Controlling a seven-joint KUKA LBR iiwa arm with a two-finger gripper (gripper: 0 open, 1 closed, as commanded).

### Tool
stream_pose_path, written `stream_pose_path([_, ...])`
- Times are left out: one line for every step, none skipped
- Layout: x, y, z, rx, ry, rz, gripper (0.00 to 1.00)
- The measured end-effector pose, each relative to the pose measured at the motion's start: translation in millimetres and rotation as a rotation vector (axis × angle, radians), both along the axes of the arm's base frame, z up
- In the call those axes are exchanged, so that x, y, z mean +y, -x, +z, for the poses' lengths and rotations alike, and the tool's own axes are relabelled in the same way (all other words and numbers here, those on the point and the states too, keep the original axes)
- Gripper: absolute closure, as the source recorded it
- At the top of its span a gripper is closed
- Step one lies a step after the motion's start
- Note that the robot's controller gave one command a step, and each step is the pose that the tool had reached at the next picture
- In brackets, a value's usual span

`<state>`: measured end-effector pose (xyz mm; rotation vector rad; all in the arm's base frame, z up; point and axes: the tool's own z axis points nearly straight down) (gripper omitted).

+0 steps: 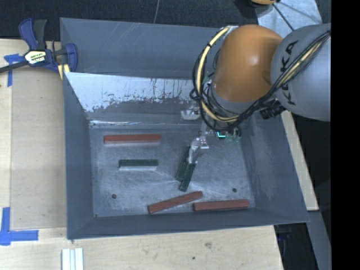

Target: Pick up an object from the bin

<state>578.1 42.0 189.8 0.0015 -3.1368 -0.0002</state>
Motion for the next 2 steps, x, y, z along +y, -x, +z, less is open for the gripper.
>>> stream_pose_path([0, -1.8, 4, -0.008, 0.000, -0.001, 0.00])
stream_pose_path([31, -30.0, -113, -0.012, 0.000, 0.229, 1.00])
